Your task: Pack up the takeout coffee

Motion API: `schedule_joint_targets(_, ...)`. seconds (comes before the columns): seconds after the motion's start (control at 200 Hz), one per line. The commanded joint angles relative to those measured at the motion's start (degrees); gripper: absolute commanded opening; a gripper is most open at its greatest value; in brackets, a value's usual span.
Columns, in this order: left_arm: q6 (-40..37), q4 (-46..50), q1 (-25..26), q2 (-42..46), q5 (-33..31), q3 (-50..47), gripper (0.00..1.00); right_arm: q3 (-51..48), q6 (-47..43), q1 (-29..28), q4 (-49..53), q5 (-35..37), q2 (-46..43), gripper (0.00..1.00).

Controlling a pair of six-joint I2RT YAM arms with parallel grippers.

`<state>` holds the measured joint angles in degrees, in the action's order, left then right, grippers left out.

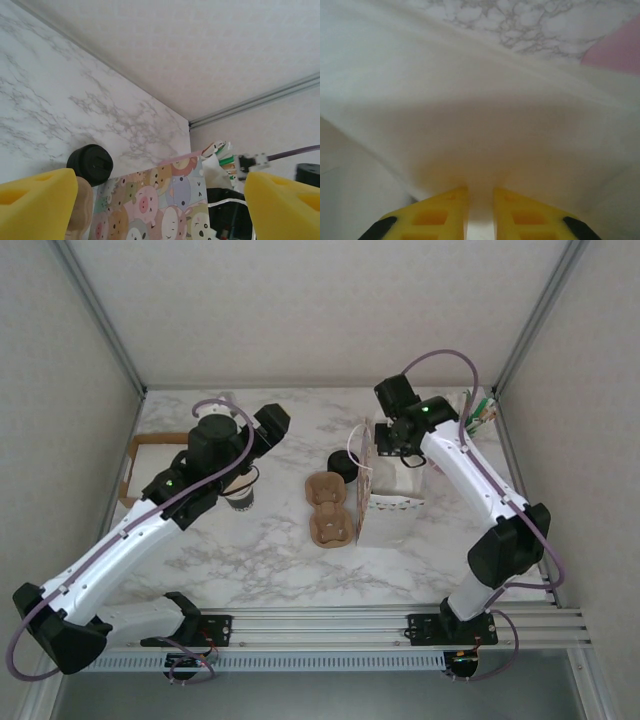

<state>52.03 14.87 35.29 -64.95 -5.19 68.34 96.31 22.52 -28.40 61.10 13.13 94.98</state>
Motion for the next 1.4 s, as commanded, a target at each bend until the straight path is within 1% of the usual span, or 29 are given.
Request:
schedule_joint_targets(0.0,-1.2,-1.5,-1.2,1.2,2.1,-1.7,0.86,-1.6,1.8,-0.7,-2.3,1.8,-0.5,0.19)
schedule_joint_targets(0.325,-1.8,-1.9,-3.0,2.0,3.1,-3.3,0.87,-3.4,1.8,-1.4,-2.0,1.4,-2.6,0.21)
schedule_joint_targets(0.391,-2.1,-2.0,-3.4,2.3,3.1,-3.4,0.87,-5.0,1.8,-1.3,-2.6,2.1,-1.9,0.22)
schedule_joint_targets(0.486,-2.2,-1.9,-4.0,2.4,3.4,-3.5,0.87,-7.6,2.2,-1.4,-3.8,0.6,-0.5,0.22)
schedule_joint_targets(0.576,-2.8,-1.6,-4.2,2.5,3.3,-3.4,0.87,-8.5,2.9,-1.6,-4.1,0.7,-1.3,0.21)
schedule_joint_targets(0.661,-3.9,-0.8,-4.5,2.9,2.1,-3.0,0.89,-6.7,2.8,-1.6,-3.1,1.3,-3.3,0.22)
schedule_joint_targets(0.806,-7.0,0.2,-4.8,4.1,-1.9,-2.2,0.99,-1.3,1.9,-1.9,-1.5,0.2,-7.5,0.25)
schedule_joint_targets(0.921,-9.0,0.6,-4.8,5.2,-5.9,-1.7,1.0,2.5,1.6,-2.3,-0.6,-1.0,-10.6,0.29)
schedule_joint_targets(1.046,-11.6,1.6,-4.9,6.8,-13.0,-1.8,1.0,4.1,1.1,-2.2,-1.2,-1.3,-15.3,0.41)
schedule_joint_targets(1.097,-12.6,1.6,-4.9,7.8,-16.1,-2.3,1.0,4.2,0.9,-2.3,-1.9,-0.6,-17.7,0.48)
schedule_joint_targets(1.207,-15.1,-0.4,-4.9,11.2,-22.8,-5.7,1.0,3.1,-0.1,-2.2,-3.9,2.4,-23.4,0.68)
schedule_joint_targets(1.232,-15.6,-0.9,-4.9,12.0,-24.4,-6.5,1.0,2.7,-0.3,-2.2,-4.5,3.0,-24.9,0.71)
schedule_joint_targets(1.337,-18.0,-3.2,-4.9,15.0,-30.7,-10.5,1.0,-0.6,-1.8,-2.2,-7.4,7.0,-31.4,0.98)
schedule_joint_targets(1.397,-19.2,-4.1,-4.9,16.4,-34.4,-12.7,1.0,-3.0,-3.3,-2.2,-9.5,9.0,-35.1,0.99)
